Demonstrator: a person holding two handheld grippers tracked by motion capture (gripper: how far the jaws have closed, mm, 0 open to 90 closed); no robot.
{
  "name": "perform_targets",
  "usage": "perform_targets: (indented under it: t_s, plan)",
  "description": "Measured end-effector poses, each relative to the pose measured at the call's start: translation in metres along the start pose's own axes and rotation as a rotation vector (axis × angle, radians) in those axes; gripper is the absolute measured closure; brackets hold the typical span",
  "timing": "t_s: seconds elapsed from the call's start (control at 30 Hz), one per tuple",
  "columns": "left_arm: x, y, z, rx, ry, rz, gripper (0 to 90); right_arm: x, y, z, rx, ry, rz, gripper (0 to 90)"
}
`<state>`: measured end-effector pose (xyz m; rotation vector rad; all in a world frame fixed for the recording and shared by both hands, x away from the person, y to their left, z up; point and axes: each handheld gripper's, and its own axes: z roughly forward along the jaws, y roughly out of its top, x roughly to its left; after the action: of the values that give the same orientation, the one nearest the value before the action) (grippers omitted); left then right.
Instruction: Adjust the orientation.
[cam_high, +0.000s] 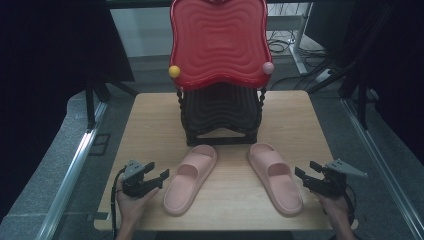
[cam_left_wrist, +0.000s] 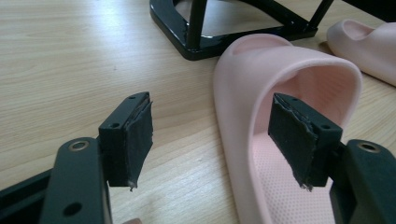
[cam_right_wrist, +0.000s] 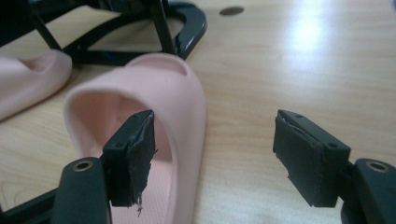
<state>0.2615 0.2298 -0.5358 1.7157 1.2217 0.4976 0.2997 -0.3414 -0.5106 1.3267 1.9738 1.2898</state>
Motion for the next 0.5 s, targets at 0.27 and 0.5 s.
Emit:
perform_targets:
  t_s: [0.27, 0.5]
  plan:
    - [0.006, -0.001, -0.007, -0.011, -0.003, -0.009, 48.2, -0.002, -0.001, -0.003, 0.004, 0.016, -0.002, 29.8]
    - [0.016, -0.002, -0.016, 0.028, -0.014, -0.003, 87.4, -0.004, 0.001, -0.011, -0.029, 0.017, 0.024, 29.8]
